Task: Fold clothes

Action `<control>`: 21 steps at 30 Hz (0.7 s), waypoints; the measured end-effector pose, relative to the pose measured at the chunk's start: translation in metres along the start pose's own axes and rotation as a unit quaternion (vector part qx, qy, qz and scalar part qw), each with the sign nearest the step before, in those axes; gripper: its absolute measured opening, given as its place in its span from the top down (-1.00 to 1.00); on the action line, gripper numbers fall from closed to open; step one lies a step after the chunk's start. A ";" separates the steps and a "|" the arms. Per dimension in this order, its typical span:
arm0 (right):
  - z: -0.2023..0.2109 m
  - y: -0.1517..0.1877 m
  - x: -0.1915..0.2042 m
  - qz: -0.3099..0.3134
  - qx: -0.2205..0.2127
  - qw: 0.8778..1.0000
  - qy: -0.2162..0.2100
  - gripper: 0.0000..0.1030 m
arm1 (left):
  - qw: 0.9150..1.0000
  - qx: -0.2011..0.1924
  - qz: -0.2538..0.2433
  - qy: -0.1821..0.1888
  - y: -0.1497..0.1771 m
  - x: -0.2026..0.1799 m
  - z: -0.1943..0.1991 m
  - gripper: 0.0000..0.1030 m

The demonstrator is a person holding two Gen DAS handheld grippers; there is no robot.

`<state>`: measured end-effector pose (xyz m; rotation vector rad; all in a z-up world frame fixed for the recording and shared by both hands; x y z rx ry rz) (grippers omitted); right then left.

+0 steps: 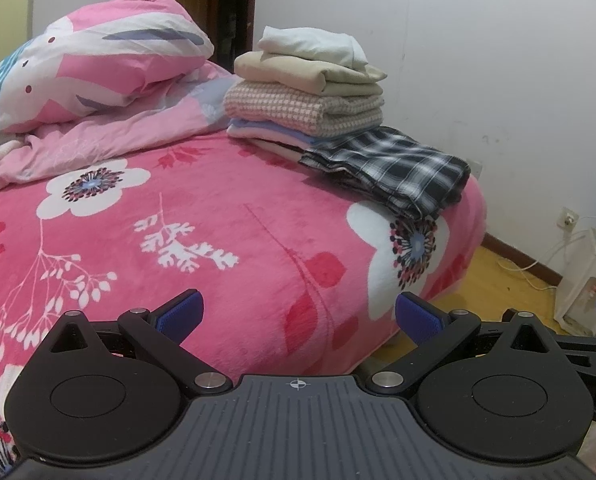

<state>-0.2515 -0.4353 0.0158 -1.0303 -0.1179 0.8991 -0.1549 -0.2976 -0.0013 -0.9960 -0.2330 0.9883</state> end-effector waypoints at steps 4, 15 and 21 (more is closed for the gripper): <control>0.000 0.001 0.000 0.000 0.001 1.000 0.001 -1.00 | 1.000 0.001 -0.001 0.001 0.001 0.000 0.000 -1.00; -0.001 0.002 0.000 0.000 0.000 1.000 -0.001 -1.00 | 1.000 0.003 -0.001 -0.002 0.001 0.001 0.000 -1.00; -0.002 0.001 0.000 0.001 0.001 1.000 -0.001 -1.00 | 1.000 0.003 -0.002 -0.002 0.001 0.001 -0.001 -1.00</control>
Point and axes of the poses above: each gripper's, at about its wrist camera, not at the fingertips, and z roughly against the way its jaws point, x to its left, y to its underside, the point moved 1 cm from there along -z, roughly the way its jaws point, and after that the axes turned 14 degrees about z, right-handed, at the moved point
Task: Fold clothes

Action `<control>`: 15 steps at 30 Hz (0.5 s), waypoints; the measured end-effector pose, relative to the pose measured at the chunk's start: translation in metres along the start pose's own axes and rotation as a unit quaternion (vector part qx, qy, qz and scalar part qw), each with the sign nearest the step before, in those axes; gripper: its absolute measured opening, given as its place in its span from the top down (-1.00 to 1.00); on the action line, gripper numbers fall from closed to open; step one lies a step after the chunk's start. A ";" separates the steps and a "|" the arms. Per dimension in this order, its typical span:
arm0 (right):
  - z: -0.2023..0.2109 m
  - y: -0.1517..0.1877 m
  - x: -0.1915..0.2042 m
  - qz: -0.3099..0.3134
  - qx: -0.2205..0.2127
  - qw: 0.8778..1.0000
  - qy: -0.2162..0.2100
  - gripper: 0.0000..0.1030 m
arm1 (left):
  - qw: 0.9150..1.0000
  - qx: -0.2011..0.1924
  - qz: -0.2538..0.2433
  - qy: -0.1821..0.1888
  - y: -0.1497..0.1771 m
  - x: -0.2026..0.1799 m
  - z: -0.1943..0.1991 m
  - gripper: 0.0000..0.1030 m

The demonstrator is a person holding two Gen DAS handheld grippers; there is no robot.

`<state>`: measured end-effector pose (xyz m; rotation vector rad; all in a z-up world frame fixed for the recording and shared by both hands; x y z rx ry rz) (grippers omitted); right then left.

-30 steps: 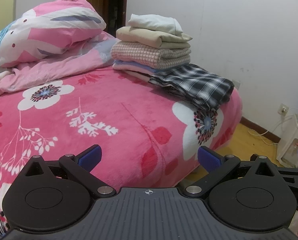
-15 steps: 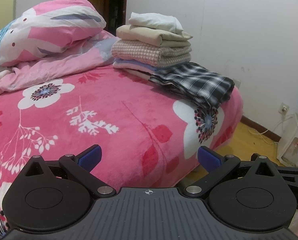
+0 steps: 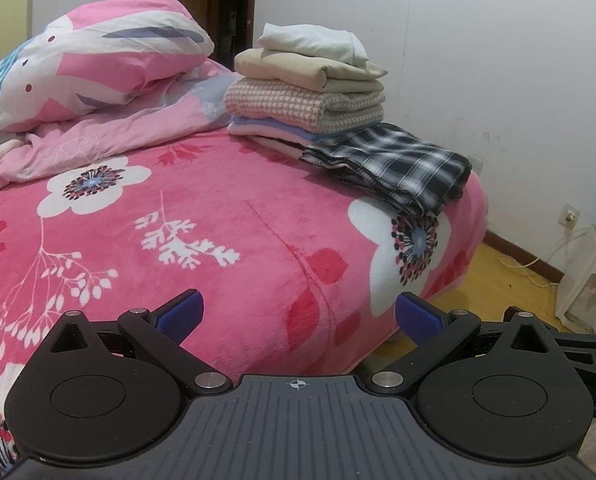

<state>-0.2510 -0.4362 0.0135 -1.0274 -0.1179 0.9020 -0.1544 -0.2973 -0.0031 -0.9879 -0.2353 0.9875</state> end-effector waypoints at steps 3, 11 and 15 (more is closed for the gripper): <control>0.000 0.000 0.000 0.000 0.000 1.000 0.000 -1.00 | 1.000 0.000 0.000 0.000 0.000 0.000 0.000 -1.00; 0.001 0.000 0.002 0.000 0.001 1.000 0.001 -1.00 | 1.000 0.000 -0.002 -0.002 0.001 0.000 -0.001 -1.00; 0.000 0.000 0.001 -0.001 0.000 1.000 0.001 -1.00 | 1.000 -0.001 -0.003 -0.001 0.001 0.000 0.000 -1.00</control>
Point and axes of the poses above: each gripper's, at about its wrist camera, not at the fingertips, and z roughly against the way its jaws point, x to its left, y to its underside, the point moved 1 cm from there along -z, roughly the way its jaws point, and after that the axes turned 14 degrees about z, right-handed, at the moved point
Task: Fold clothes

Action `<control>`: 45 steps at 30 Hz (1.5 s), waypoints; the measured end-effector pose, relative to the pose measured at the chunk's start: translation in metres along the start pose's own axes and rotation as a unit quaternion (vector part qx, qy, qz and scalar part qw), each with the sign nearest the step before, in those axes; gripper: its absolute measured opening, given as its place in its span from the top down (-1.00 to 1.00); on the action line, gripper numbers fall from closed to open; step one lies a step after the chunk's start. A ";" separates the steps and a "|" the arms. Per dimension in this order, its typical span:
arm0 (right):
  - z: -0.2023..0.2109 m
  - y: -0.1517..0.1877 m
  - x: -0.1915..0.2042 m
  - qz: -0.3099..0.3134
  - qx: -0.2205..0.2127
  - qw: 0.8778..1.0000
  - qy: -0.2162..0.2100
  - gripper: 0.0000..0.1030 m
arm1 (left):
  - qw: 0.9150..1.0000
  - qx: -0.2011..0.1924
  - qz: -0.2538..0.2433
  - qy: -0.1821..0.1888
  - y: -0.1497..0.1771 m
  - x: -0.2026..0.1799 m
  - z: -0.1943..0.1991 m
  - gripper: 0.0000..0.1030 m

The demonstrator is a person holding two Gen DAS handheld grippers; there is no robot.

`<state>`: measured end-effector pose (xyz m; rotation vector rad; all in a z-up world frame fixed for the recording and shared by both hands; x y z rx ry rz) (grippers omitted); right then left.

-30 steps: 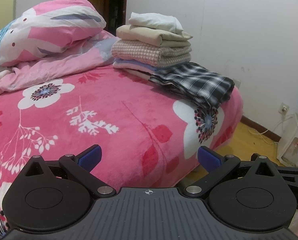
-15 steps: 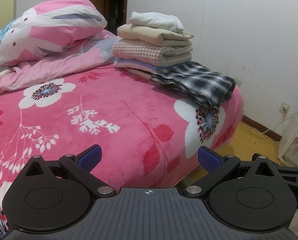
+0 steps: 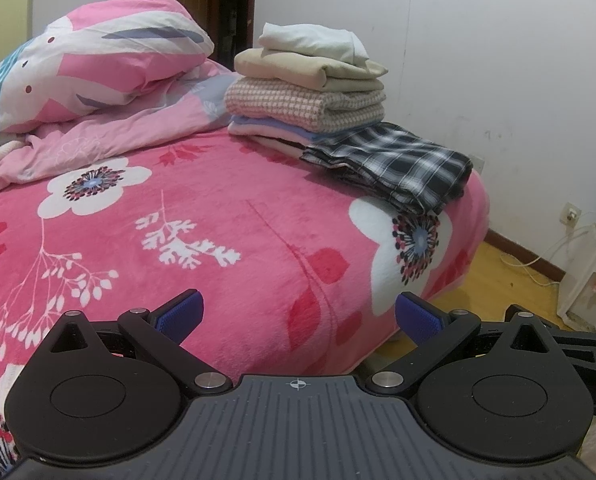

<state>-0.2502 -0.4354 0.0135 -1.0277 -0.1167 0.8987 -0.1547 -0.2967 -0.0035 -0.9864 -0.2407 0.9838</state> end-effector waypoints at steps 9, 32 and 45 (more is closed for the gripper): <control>-0.001 0.000 0.000 0.000 0.000 1.000 -0.002 -1.00 | 1.000 -0.001 -0.001 -0.001 -0.001 -0.001 0.000 -1.00; -0.003 0.001 0.001 0.000 0.003 1.000 -0.003 -1.00 | 1.000 0.001 0.000 -0.003 0.000 0.000 -0.002 -1.00; -0.004 0.004 0.003 0.001 0.005 1.000 -0.004 -1.00 | 1.000 0.003 0.001 -0.005 0.001 0.000 -0.003 -1.00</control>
Point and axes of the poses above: each gripper's, at about its wrist camera, not at the fingertips, and z roughly against the way its jaws point, x to its left, y to its underside, the point moved 1 cm from there along -z, roughly the way its jaws point, and after that the axes turned 14 degrees about z, right-handed, at the moved point
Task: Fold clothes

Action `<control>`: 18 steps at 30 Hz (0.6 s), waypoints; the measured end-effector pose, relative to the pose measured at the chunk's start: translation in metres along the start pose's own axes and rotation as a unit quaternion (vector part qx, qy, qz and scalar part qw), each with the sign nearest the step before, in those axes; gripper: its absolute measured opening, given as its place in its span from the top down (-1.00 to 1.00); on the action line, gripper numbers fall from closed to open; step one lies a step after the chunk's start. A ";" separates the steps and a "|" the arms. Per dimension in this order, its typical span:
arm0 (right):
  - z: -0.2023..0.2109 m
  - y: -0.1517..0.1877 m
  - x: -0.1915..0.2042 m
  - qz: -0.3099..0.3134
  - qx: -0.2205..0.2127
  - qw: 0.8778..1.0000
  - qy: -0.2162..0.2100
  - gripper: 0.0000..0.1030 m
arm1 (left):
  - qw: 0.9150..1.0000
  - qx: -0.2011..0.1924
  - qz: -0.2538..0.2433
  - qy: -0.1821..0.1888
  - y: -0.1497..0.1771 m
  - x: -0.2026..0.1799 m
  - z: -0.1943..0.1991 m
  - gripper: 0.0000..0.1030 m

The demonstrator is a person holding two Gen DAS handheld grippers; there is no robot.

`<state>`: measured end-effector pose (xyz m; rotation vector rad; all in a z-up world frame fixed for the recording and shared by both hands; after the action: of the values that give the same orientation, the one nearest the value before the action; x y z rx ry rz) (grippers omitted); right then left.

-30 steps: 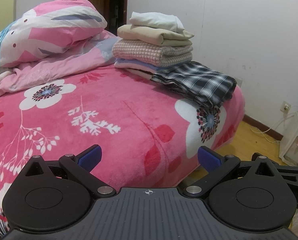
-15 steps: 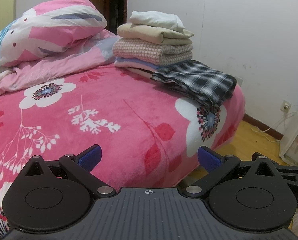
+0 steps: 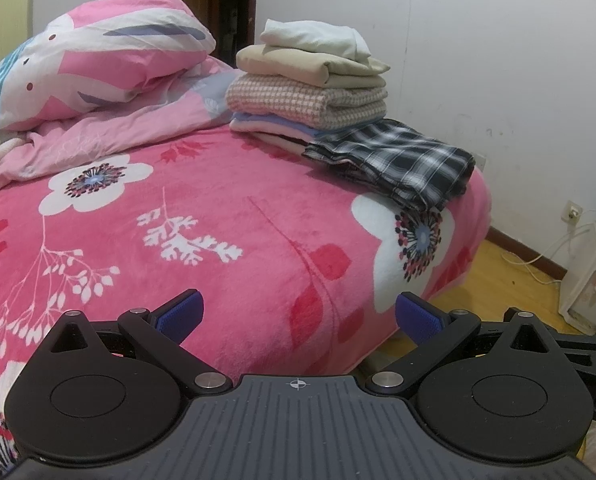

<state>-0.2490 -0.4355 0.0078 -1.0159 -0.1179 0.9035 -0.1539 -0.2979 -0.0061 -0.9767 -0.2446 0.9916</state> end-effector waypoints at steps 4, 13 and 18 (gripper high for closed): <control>0.000 0.000 0.001 0.000 0.000 1.000 0.000 -1.00 | 1.000 0.000 0.000 0.001 0.000 0.000 0.000 -1.00; 0.000 0.001 0.000 0.000 0.001 1.000 0.000 -1.00 | 1.000 0.001 0.000 0.000 0.001 0.000 -0.001 -1.00; -0.001 0.001 0.000 0.000 0.002 1.000 -0.001 -1.00 | 1.000 0.002 0.000 0.000 0.001 0.000 -0.001 -1.00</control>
<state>-0.2490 -0.4354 0.0066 -1.0119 -0.1175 0.9054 -0.1540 -0.2985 -0.0073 -0.9734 -0.2438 0.9919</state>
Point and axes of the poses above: each gripper's, at about its wrist camera, not at the fingertips, and z roughly against the way its jaws point, x to its left, y to its underside, the point moved 1 cm from there along -z, roughly the way its jaws point, and after that the axes turned 14 degrees about z, right-handed, at the moved point
